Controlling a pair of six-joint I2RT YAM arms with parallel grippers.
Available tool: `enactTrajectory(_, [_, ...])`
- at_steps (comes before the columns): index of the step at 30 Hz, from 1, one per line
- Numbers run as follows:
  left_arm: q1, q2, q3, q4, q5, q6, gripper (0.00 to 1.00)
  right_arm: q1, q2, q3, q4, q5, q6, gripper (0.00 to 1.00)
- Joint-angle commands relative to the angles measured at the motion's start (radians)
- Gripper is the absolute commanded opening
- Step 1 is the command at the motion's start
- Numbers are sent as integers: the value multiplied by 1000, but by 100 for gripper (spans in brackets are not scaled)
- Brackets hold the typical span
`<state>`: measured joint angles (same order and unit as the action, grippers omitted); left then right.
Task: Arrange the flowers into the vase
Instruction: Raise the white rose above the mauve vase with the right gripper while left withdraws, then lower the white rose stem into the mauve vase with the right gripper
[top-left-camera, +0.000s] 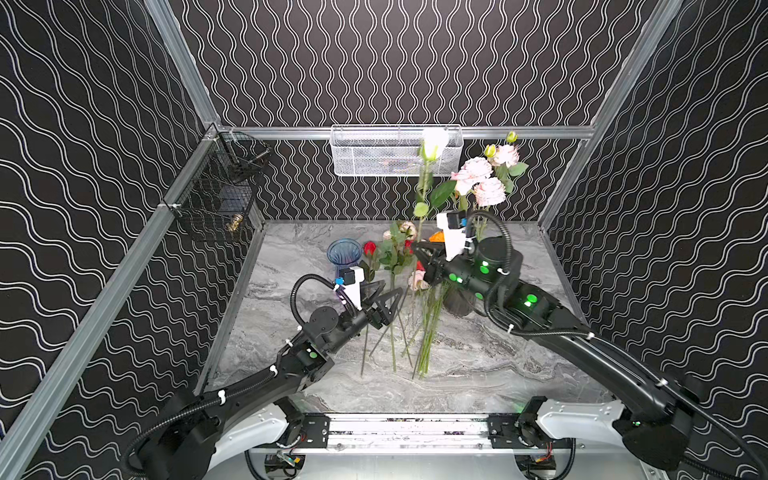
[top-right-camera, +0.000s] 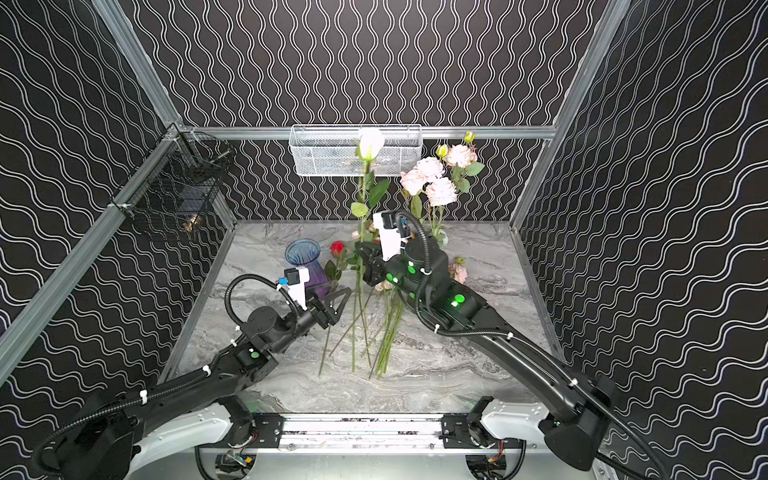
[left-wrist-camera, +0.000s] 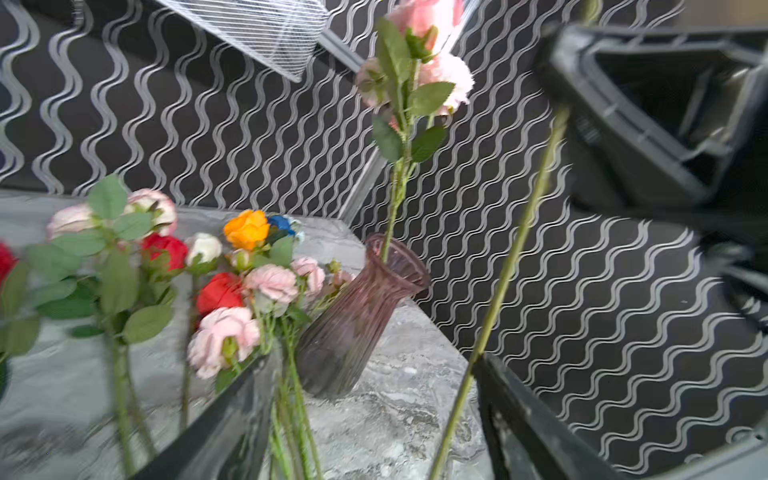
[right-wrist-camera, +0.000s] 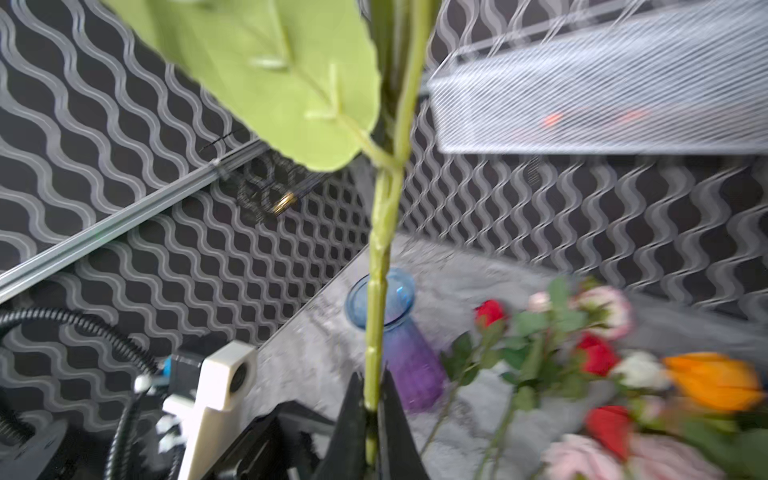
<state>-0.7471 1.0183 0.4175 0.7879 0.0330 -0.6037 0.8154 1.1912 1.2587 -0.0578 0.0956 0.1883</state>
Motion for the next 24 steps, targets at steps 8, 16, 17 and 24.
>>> enactTrajectory(8, [2,-36,-26,-40,-146,-37,78,-2,-88,61,93,563,-357,0])
enactTrajectory(16, [5,10,-25,-16,-141,-56,78,-155,-5,120,153,559,-396,0])
enactTrajectory(17, [4,18,-33,9,-143,-64,78,-192,1,116,159,522,-367,0])
enactTrajectory(24, [5,26,-47,18,-145,-83,78,-283,83,129,117,430,-271,0])
